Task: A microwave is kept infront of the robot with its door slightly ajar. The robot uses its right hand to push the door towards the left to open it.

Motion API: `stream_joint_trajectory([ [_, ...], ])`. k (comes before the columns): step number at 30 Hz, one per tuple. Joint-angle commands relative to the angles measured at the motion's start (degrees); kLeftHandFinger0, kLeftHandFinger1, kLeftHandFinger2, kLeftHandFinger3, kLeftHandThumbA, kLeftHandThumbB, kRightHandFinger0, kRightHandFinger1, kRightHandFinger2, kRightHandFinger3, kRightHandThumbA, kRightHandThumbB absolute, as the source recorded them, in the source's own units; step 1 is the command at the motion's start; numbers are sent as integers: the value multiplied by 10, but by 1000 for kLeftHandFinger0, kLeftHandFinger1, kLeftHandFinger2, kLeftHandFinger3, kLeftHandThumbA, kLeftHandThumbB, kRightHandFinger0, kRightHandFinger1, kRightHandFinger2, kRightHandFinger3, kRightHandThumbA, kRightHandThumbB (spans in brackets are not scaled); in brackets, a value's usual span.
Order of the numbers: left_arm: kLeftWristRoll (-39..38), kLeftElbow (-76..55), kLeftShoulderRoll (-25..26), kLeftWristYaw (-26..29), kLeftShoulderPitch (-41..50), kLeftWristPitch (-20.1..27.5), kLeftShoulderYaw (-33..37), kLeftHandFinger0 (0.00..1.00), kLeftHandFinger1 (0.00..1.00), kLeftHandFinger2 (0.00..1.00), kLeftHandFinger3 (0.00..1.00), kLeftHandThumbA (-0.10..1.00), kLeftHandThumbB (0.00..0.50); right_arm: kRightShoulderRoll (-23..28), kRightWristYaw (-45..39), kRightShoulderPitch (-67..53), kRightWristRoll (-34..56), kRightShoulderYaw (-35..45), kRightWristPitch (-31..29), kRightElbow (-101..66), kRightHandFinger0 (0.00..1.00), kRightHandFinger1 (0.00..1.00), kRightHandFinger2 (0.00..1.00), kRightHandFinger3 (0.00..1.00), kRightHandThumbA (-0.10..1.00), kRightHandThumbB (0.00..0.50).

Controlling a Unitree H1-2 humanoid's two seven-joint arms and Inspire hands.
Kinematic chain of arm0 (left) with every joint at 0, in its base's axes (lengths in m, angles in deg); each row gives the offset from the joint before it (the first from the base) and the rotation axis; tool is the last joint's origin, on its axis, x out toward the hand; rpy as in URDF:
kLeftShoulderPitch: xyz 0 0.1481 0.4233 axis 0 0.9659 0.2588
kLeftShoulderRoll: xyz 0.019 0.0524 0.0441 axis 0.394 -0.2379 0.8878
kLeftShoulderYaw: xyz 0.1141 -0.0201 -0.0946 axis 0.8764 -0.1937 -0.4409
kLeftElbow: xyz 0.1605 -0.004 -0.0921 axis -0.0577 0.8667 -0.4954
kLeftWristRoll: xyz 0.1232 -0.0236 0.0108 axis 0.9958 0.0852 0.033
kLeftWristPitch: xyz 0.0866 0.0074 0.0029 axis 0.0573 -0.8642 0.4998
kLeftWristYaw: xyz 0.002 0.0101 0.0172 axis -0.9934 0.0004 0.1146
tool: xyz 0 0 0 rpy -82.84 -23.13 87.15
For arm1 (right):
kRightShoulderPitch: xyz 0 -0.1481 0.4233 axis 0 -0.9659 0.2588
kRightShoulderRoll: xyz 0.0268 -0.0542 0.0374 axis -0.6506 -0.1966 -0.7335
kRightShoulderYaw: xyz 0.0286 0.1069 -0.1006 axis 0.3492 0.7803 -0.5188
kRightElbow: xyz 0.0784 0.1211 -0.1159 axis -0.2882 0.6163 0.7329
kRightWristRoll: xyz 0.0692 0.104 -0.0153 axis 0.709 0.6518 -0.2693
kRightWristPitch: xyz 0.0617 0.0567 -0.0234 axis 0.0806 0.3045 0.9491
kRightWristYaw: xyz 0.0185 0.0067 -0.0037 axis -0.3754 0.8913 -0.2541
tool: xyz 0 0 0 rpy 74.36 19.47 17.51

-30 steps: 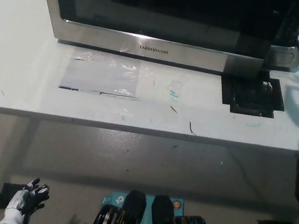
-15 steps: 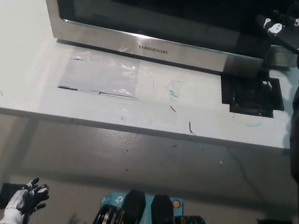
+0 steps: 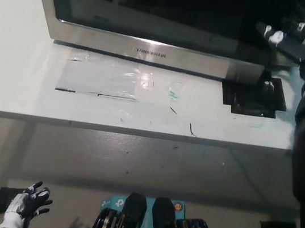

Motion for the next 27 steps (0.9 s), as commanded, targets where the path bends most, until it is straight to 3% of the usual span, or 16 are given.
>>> stream_joint_trajectory([
  [1,5,-7,16,-1,-4,17,10,939,810,919,971,431,134,-17,-56,-25,29,-24,9,-72,621,846,876,1000,1000,217],
  [2,-6,-17,9,7,-3,0,-2,939,792,891,938,385,163,-20,-57,-35,35,-24,16,-84,622,841,864,1000,1000,210],
  [5,0,-18,11,3,-1,4,4,914,798,909,964,427,150,-24,-66,-65,54,-23,33,-123,647,865,888,1000,1000,189],
  [7,-2,-21,12,4,0,-4,2,898,808,919,965,416,171,-27,-72,-98,68,-26,56,-165,657,866,899,1000,1000,209],
  [10,0,-17,14,4,0,2,3,885,793,906,960,420,143,-29,-72,-132,70,-34,78,-212,634,861,901,1000,1000,216],
  [13,1,-14,15,1,0,6,6,942,806,927,983,425,134,-35,-73,-167,85,-39,104,-260,649,862,887,1000,1000,236],
  [14,-3,-18,12,4,0,2,3,941,807,925,980,403,127,-36,-72,-175,85,-42,110,-274,657,863,887,1000,1000,216],
  [16,-2,-22,13,2,4,4,3,894,788,909,974,392,127,-38,-73,-182,88,-44,116,-285,660,864,891,1000,1000,219],
  [17,-2,-21,13,-1,3,6,5,928,824,923,976,394,133,-38,-73,-191,85,-48,119,-299,641,848,883,1000,1000,218],
  [21,-4,-18,13,1,1,1,3,917,832,927,967,385,151,-46,-73,-216,89,-58,130,-331,636,853,879,994,1000,228],
  [27,-4,-22,13,1,5,-4,3,968,828,928,978,398,133,-67,-76,-284,97,-90,134,-387,657,864,891,1000,1000,188],
])
